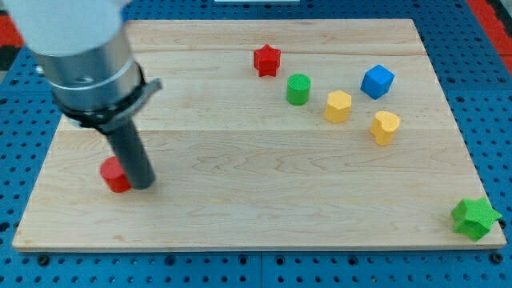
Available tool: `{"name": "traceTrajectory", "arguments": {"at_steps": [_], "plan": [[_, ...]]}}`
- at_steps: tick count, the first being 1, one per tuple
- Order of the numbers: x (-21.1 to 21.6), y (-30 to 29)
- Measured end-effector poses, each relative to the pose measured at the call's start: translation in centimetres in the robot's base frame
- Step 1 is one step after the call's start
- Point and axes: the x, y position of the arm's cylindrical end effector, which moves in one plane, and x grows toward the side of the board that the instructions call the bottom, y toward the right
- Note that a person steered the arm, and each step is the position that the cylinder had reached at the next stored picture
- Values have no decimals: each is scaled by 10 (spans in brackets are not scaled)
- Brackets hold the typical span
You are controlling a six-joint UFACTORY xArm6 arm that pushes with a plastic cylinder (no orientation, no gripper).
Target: Push the red circle towards the bottom left
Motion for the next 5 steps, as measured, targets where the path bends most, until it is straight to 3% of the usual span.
{"name": "traceTrajectory", "arguments": {"at_steps": [2,3,5], "plan": [[-54,-17],[-53,-50],[-27,-58]]}}
